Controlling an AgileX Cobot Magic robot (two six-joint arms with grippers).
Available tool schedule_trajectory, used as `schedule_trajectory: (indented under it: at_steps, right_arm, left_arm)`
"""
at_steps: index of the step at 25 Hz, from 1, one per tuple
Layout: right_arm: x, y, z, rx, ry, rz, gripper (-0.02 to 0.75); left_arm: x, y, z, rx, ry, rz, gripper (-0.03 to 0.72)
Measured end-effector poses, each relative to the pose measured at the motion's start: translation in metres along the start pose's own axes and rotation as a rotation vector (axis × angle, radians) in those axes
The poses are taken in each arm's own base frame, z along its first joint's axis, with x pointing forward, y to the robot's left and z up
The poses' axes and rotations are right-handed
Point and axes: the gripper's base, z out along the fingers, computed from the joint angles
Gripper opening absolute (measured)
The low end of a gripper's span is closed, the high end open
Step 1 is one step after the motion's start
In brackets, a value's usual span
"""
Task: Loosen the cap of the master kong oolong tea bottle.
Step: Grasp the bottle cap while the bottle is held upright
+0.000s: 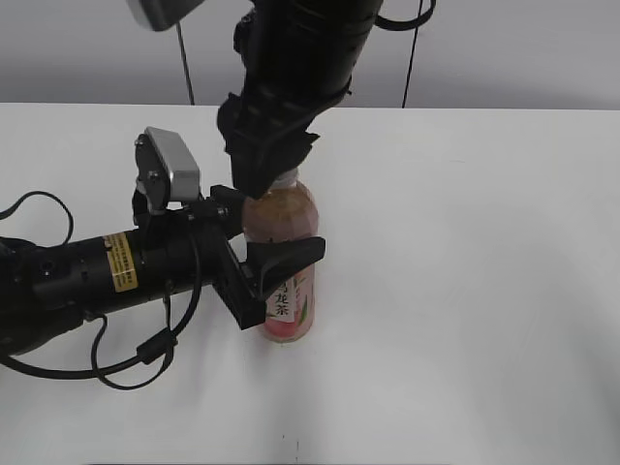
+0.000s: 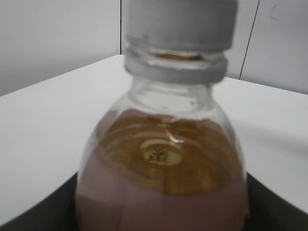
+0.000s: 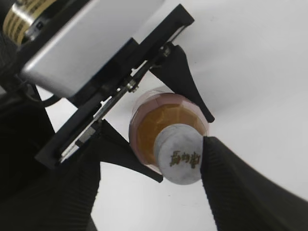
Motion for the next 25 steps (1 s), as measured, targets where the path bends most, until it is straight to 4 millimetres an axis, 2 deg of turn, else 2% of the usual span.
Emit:
schedule_trajectory:
  at_steps: [3,5,9,15,18,20,25]
  right_arm:
    - [0.000,-0.001,0.000,0.006,-0.002,0.163,0.515]
    - [0.000,-0.001,0.000,0.009,-0.002,0.228,0.498]
    - [0.001,-0.004,0.000,0.045,0.011,0.311,0.427]
    - [0.006,-0.013,0.012,0.061,0.052,0.395,0.412]
    - [0.006,-0.013,0.012,0.048,0.047,0.404,0.370]
    - [0.005,-0.012,0.012,0.036,0.044,0.388,0.274]
    - [0.005,-0.011,0.012,0.028,0.046,0.169,0.273]
  left_arm:
    - [0.000,-0.001,0.000,0.007,0.002,0.005,0.443]
    - [0.000,-0.001,0.000,0.012,0.003,0.009,0.443]
    - [0.000,-0.002,0.000,0.020,0.004,0.017,0.443]
    - [0.000,-0.002,0.000,0.030,0.005,0.025,0.443]
    - [0.000,-0.002,0.000,0.031,0.005,0.025,0.443]
    - [0.000,-0.002,0.001,0.030,0.006,0.025,0.443]
    - [0.000,-0.002,0.001,0.030,0.006,0.025,0.443]
